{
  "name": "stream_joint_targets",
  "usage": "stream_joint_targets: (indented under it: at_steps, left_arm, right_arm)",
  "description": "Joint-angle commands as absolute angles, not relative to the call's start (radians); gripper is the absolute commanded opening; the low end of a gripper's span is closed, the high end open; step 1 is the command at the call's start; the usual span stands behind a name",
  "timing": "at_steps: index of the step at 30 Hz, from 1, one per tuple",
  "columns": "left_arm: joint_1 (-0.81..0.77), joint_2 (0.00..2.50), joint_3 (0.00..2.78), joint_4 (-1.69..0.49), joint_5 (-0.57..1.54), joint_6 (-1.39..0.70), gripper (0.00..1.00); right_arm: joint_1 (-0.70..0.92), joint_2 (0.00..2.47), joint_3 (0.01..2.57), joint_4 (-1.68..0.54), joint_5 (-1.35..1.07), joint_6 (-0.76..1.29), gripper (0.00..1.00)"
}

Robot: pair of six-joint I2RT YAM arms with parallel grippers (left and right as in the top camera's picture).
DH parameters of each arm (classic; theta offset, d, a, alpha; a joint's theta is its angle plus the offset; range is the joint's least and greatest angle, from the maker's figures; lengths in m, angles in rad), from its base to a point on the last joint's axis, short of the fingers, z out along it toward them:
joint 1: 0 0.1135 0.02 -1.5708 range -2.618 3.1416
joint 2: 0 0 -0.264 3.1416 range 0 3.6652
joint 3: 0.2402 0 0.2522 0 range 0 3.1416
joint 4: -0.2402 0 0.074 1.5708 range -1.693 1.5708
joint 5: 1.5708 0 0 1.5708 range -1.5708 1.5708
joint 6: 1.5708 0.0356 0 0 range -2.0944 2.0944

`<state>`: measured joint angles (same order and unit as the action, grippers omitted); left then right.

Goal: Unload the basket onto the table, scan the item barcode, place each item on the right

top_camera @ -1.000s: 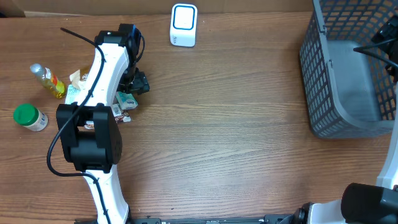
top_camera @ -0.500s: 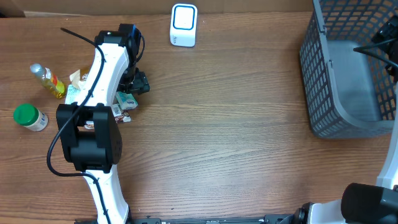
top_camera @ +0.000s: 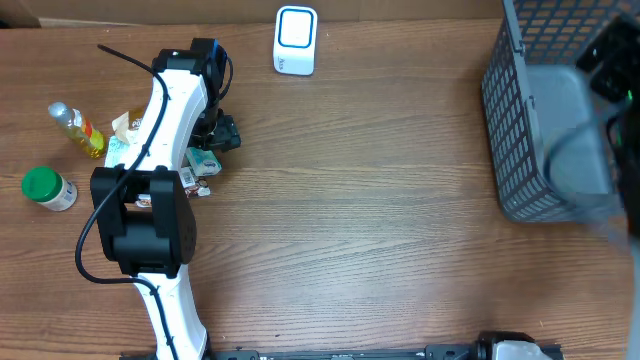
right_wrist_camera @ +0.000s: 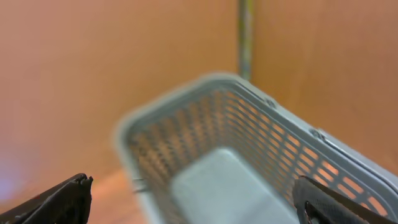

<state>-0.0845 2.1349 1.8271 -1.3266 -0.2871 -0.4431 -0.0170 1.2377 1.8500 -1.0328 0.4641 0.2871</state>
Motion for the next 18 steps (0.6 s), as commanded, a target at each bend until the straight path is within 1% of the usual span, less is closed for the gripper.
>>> stream_joint_targets:
  at_steps: [1,6,11,18]
  left_arm:
    - [-0.086,2.138,1.821,-1.326,-0.283,-0.457,1.00]
    - [-0.086,2.138,1.821,-1.326,-0.283,-0.457,1.00]
    - [-0.086,2.138,1.821,-1.327,-0.283,-0.457,1.00]
    - [-0.086,2.138,1.821,-1.326,-0.283,-0.457,1.00]
  right_arm:
    - [0.069,1.156,1.858,-1.032,0.478,0.283,1.00]
    - [0.168,1.039,1.840,-1.031,0.478,0.283,1.00]
    - [0.177,0.919,1.757,-1.037,0.478,0.283,1.00]
    - [0.177,0.720,1.520,-1.066,0.469,0.296,1.00]
